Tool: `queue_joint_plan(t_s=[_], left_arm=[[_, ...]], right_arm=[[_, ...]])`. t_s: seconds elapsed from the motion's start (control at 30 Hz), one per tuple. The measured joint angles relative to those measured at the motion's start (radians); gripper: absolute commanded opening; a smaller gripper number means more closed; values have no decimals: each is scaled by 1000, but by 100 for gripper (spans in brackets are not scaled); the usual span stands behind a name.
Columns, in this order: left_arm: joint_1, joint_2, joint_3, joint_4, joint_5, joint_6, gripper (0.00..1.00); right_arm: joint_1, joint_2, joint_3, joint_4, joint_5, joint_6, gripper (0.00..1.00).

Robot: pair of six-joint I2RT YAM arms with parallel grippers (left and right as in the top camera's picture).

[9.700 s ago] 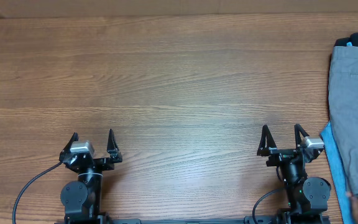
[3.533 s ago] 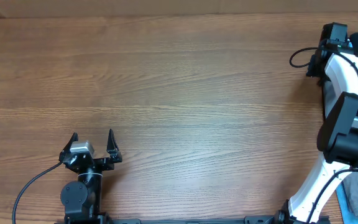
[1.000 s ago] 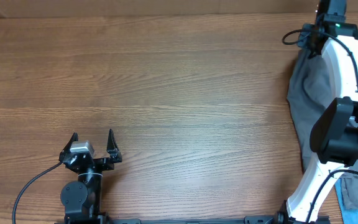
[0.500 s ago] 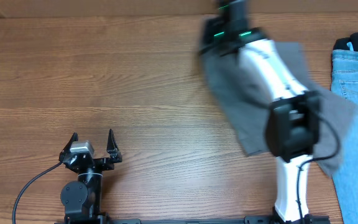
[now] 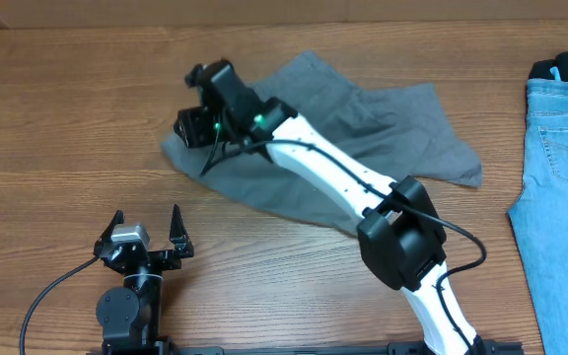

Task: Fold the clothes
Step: 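Drag the grey shorts left to the table center with the right gripper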

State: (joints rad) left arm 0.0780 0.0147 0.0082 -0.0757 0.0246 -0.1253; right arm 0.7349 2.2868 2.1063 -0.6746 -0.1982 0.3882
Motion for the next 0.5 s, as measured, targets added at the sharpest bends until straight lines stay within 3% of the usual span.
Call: queue_joint_plan(t_s=[0.23, 0.5], left_arm=[[0, 0, 0, 0, 0, 0, 100], [0, 0, 0, 0, 0, 0, 100]], right_arm=[[-185, -10, 348, -436, 190, -32, 100], [-509, -54, 431, -813, 182, -23, 100]])
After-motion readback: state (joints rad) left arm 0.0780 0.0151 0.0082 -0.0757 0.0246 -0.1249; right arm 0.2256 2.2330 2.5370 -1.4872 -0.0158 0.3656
